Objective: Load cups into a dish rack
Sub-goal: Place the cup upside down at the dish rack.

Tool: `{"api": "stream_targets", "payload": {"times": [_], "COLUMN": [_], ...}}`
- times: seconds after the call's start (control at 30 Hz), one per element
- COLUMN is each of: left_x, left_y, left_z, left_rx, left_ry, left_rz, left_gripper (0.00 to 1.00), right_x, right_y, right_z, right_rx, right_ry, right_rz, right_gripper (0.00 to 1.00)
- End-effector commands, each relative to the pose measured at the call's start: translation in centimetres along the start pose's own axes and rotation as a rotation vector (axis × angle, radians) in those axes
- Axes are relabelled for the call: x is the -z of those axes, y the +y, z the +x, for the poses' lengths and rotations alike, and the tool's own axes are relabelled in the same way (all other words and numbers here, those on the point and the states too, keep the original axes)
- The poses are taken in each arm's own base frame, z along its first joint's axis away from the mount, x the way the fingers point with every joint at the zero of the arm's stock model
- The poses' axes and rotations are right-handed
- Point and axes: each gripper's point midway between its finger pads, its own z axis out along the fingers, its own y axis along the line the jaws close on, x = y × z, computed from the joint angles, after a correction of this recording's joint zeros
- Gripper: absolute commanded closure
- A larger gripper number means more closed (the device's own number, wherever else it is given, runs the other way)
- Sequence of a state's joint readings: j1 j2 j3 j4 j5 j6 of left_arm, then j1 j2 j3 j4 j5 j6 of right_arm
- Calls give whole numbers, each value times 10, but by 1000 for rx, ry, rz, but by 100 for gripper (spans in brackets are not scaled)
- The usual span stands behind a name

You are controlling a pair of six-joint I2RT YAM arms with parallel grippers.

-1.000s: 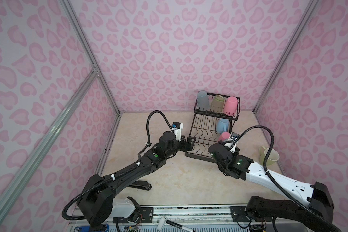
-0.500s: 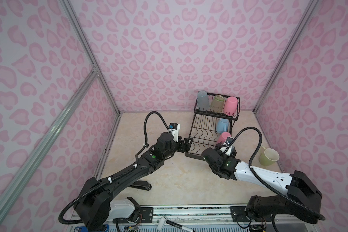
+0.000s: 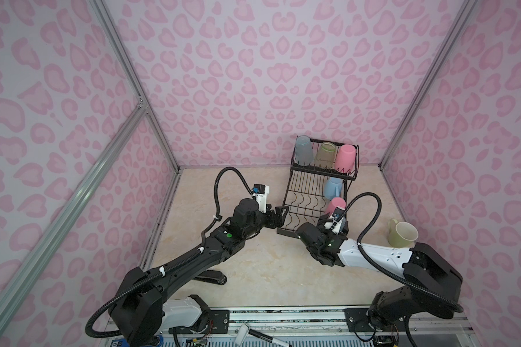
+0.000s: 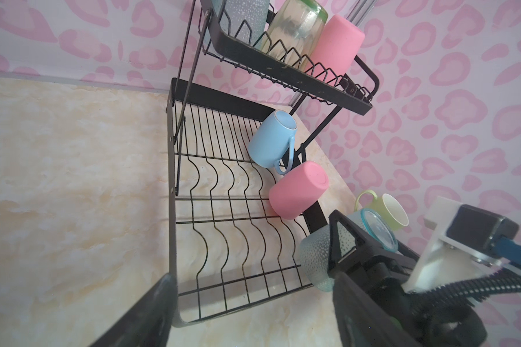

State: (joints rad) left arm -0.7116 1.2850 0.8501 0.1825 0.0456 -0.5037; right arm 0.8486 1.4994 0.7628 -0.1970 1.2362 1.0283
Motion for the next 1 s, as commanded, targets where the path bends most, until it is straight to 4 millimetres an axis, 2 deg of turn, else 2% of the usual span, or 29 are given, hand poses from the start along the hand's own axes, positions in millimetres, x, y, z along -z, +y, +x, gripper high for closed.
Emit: {"api": "stream_targets", "payload": {"times": [0.0,0.37,0.57,0.97], "left_x": [3,2,0,-2], "left_y": [-4,-7,-8,-7], "left_z": [-6,-6,-5,-3], "left_rx": [-2,1,5,5], "left_ry": [-25,-23,-19,-15], "left_rz": [23,36,42,44], "left_gripper": [17,17,17,17], "right_x": [-4,-17,-20,-22], "right_y": [-5,-17,-17,-16], "right_z": [2,2,-2,14], "right_rx": [-37,-46,-57,-42], "right_ry": [-25,-38,-63,-79], "right_rz": [29,90,108,147], "right_gripper": [39,39,39,39]}}
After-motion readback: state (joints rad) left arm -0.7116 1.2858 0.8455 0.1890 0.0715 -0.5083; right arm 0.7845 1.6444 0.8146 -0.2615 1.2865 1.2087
